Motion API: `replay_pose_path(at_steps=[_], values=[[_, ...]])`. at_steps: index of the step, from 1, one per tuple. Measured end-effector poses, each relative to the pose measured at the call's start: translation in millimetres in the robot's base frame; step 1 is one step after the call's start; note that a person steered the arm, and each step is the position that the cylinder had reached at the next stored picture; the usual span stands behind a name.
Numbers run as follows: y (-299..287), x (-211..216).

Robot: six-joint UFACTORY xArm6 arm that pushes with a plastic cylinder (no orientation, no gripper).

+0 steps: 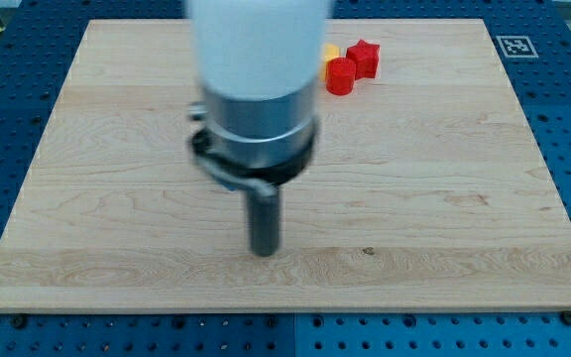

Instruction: Move the blue cube to the blue triangle

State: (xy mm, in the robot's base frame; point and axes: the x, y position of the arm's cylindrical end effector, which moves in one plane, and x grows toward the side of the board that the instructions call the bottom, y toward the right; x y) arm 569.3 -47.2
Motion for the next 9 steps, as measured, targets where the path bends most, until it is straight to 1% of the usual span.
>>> replay_pose_path(at_steps=[1,2,4,5,7,8,9], values=[[-11,-9],[-1,-21],[3,-66],[-2,-78],[-30,-76],[-67,-75],[-70,-94]])
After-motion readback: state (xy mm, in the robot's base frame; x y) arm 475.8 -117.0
